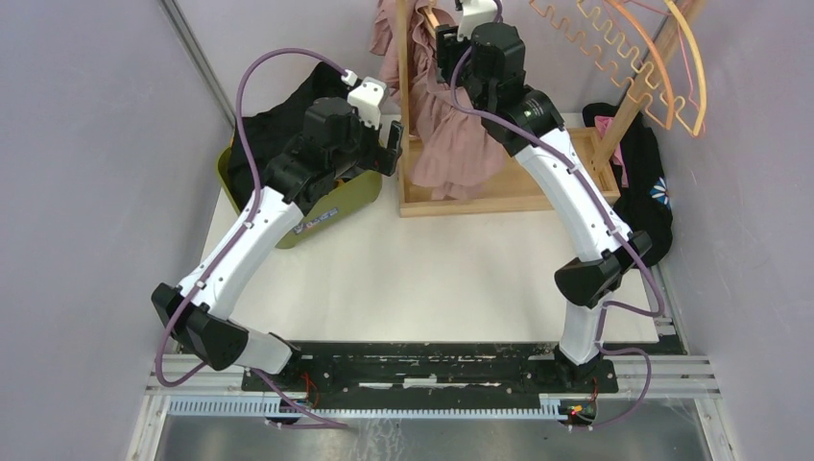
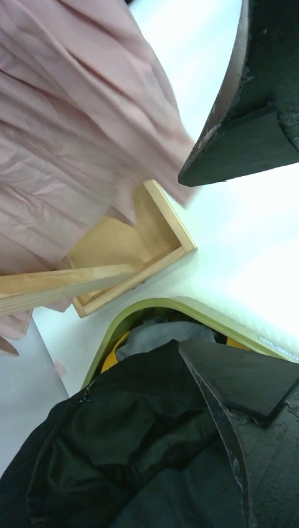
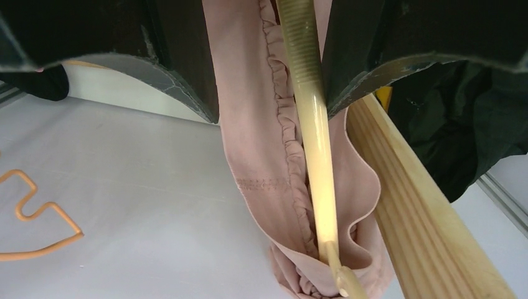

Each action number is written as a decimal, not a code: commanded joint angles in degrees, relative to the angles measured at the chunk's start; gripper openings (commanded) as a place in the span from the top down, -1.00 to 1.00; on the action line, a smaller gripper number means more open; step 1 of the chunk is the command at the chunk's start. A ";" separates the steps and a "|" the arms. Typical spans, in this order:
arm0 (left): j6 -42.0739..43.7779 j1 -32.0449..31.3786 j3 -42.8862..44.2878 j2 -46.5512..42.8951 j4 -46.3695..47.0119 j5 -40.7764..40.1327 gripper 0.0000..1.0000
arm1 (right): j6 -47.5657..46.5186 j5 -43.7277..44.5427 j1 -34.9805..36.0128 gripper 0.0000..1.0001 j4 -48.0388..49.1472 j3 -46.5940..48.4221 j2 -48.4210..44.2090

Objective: Remove the skirt from the hanger
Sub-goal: Pick up the hanger from the clothesline.

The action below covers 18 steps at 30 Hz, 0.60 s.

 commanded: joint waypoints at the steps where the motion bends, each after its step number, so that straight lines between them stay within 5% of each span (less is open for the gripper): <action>1: 3.31 0.07 -0.04 -0.85 0.87 -2.34 -0.98 | 1.74 -4.00 -0.85 -0.28 2.36 2.51 1.33; 5: 4.09 0.08 0.64 -0.31 1.01 -2.52 -0.98 | 2.67 -7.85 -1.06 -0.23 2.55 2.54 2.79; 8: 4.64 0.04 0.68 0.17 1.18 -3.22 -0.98 | 3.24 -10.21 -1.08 0.01 2.61 3.02 3.59; 12: 5.29 0.08 0.14 0.82 1.06 -3.69 -0.98 | 1.78 -10.99 -1.18 0.89 2.65 2.46 2.87; 13: 5.30 0.08 -0.04 0.88 0.99 -3.72 -0.98 | 0.83 -11.95 -1.33 0.96 2.69 2.08 2.45; 18: 5.18 0.04 -0.53 1.17 1.17 -3.86 -0.98 | -0.61 -12.61 -1.40 0.98 1.70 1.78 0.91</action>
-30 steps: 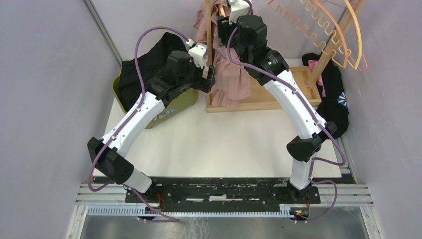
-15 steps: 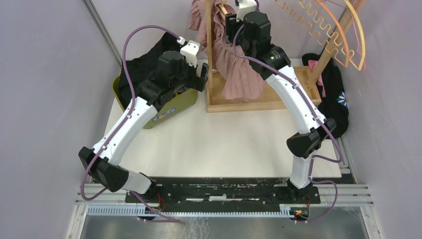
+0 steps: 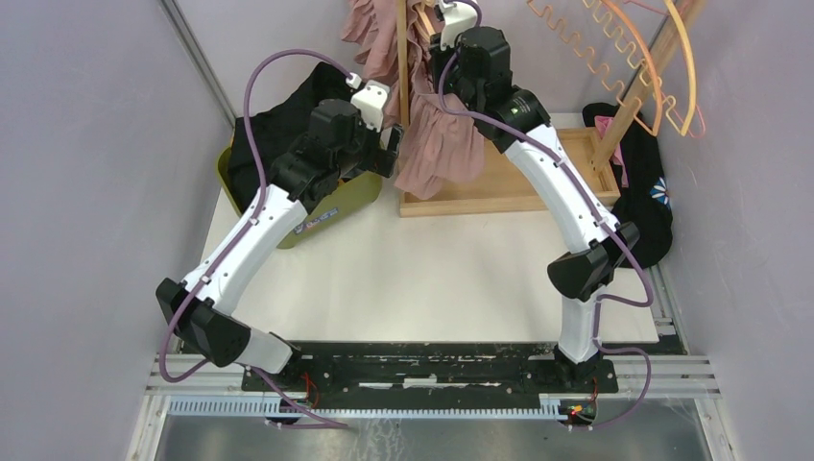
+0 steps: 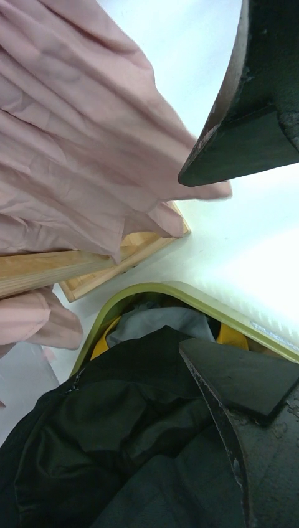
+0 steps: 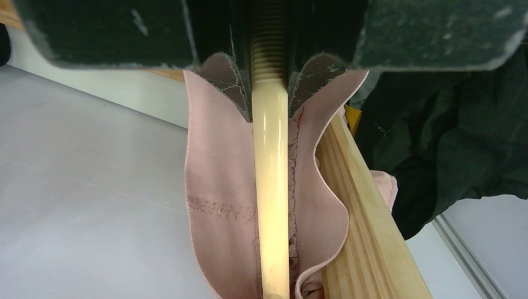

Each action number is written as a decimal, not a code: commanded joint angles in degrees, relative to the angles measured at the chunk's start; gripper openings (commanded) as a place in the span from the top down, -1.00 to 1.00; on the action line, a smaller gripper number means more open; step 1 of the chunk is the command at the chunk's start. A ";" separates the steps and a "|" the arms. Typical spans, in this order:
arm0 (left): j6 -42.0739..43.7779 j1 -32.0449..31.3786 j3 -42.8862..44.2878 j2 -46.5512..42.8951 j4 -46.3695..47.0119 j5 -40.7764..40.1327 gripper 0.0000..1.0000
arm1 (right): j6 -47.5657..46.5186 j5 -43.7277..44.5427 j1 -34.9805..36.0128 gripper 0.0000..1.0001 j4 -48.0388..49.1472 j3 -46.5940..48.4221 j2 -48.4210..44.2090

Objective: Remove the skirt from the hanger
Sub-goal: Pick up the hanger from the clothesline.

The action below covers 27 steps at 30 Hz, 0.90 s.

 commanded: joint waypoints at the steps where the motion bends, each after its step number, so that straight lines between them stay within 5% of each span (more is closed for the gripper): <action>1: 2.86 0.06 -0.08 0.25 1.64 -0.92 -0.98 | -1.97 -1.15 -0.32 0.98 1.22 1.76 -2.98; 21: 2.93 0.06 -1.06 -0.52 2.10 -0.99 -0.98 | -12.77 5.56 -0.42 0.99 8.82 3.93 -11.27; 27: 3.43 0.06 -0.97 -0.36 2.06 -1.81 -0.98 | -13.49 7.21 -0.40 0.99 8.31 -6.80 -16.21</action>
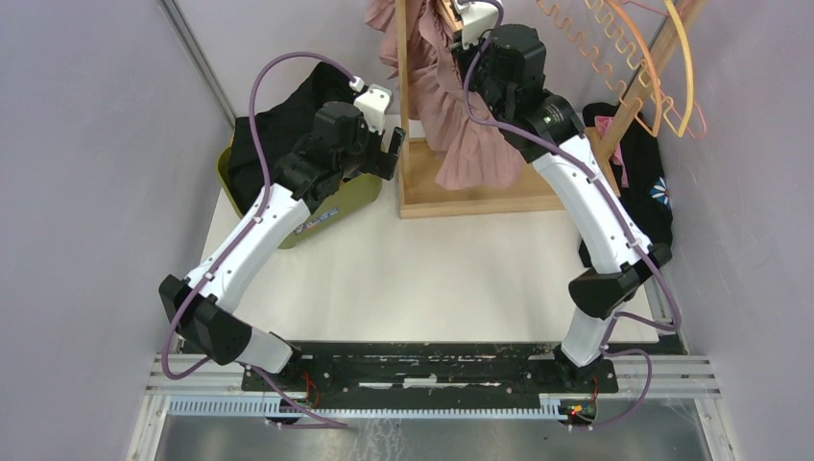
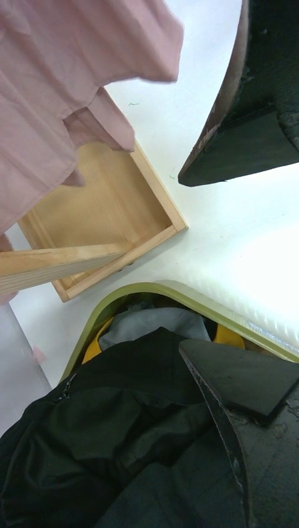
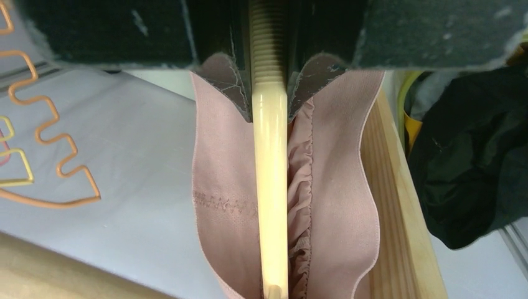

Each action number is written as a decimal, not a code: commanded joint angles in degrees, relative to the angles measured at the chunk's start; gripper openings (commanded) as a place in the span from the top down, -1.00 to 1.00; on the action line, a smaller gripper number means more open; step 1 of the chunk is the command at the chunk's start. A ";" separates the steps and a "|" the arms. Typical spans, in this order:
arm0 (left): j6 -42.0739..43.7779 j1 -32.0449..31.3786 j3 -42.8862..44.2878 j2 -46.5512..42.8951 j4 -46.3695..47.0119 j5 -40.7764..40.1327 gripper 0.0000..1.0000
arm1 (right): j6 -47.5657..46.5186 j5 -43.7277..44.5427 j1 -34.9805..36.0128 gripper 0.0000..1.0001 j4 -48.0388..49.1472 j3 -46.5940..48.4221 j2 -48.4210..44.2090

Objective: Remove the skirt from the hanger
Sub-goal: Pick up the hanger from the clothesline, then remove the skirt from the hanger.

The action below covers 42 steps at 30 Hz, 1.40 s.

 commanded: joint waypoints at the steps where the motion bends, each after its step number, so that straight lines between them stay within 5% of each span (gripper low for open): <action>1: 3.27 0.00 0.27 -1.06 2.13 -1.55 -0.98 | -1.19 3.16 -0.18 0.99 10.05 -6.78 -9.30; 11: 3.91 0.06 4.04 0.65 1.59 -1.22 -0.98 | 0.03 5.14 -0.16 0.99 5.65 -19.87 -19.23; 15: 0.22 0.06 6.62 -0.81 3.79 7.27 -0.98 | 5.69 3.27 -0.06 0.99 0.71 -28.57 -24.66; 19: -3.76 -0.03 2.45 -6.29 16.63 16.10 -0.98 | 9.01 2.98 -0.01 0.99 -2.83 -36.88 -29.70; 28: -10.74 -2.20 7.46 -0.44 26.22 27.44 -0.98 | 12.49 -3.06 2.28 0.99 -10.39 -40.22 -34.14; 42: -4.56 -10.30 6.32 5.92 21.16 22.22 -0.98 | 12.95 -6.13 2.83 0.99 -12.92 -42.05 -36.91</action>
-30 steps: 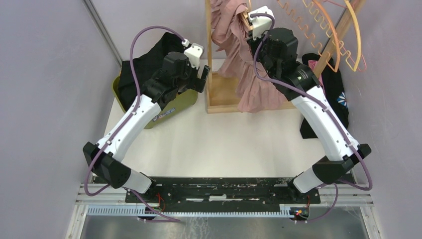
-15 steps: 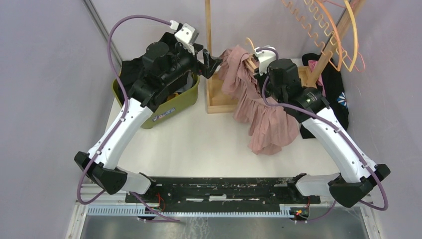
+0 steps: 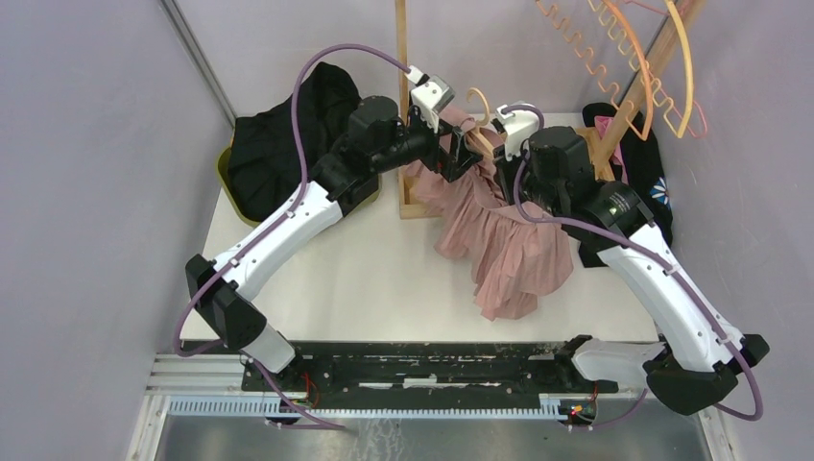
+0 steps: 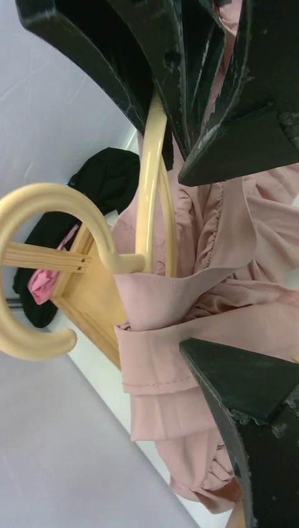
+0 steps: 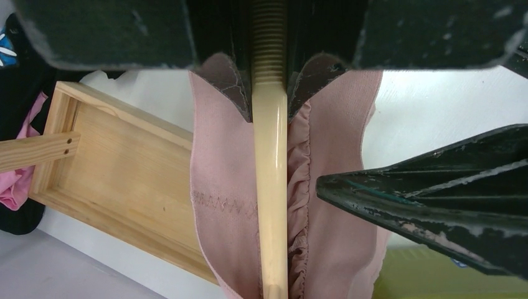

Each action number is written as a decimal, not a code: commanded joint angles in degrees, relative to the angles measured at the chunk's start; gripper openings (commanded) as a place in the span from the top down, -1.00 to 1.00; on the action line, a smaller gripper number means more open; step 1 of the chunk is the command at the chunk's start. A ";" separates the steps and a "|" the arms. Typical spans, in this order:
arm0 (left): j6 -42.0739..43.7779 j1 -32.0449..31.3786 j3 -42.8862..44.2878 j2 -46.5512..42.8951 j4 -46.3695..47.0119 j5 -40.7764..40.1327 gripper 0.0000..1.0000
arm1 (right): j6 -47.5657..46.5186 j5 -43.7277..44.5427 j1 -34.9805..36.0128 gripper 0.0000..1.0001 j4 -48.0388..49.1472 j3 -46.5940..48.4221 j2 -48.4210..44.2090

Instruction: Remove the skirt from the hanger

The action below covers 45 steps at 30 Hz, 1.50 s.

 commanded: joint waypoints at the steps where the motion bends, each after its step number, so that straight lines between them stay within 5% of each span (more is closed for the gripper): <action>1: 2.57 -0.32 0.22 -0.58 0.25 -2.29 -0.98 | 1.23 -0.90 0.19 0.99 4.64 -0.02 -2.72; 12: 3.81 -0.52 1.20 4.44 0.28 -3.36 -1.00 | 2.23 -2.38 0.19 0.99 3.15 1.21 -3.54; 15: 5.09 -0.66 1.36 6.07 0.10 -3.88 -0.84 | 2.69 -2.59 0.18 0.99 2.88 1.77 -3.51; 17: 5.99 -0.71 3.06 7.43 -1.85 -5.09 -0.48 | 2.78 -2.60 0.18 0.99 2.38 1.74 -3.61; 20: 7.11 -0.72 7.72 9.31 -6.04 -7.75 0.77 | 2.60 -2.60 0.20 0.99 2.07 1.34 -3.68; 21: 7.60 -0.72 8.55 9.44 -6.51 -8.78 0.92 | 2.54 -2.63 0.21 0.99 2.17 1.16 -3.74; 34: 11.22 -0.63 24.61 11.08 -11.97 -14.82 0.94 | 1.52 -3.09 0.25 0.99 -0.40 -7.11 1.51; 45: 5.51 4.28 21.90 15.92 -8.03 -7.33 0.94 | 3.13 -5.33 0.18 0.99 -5.59 -6.81 1.36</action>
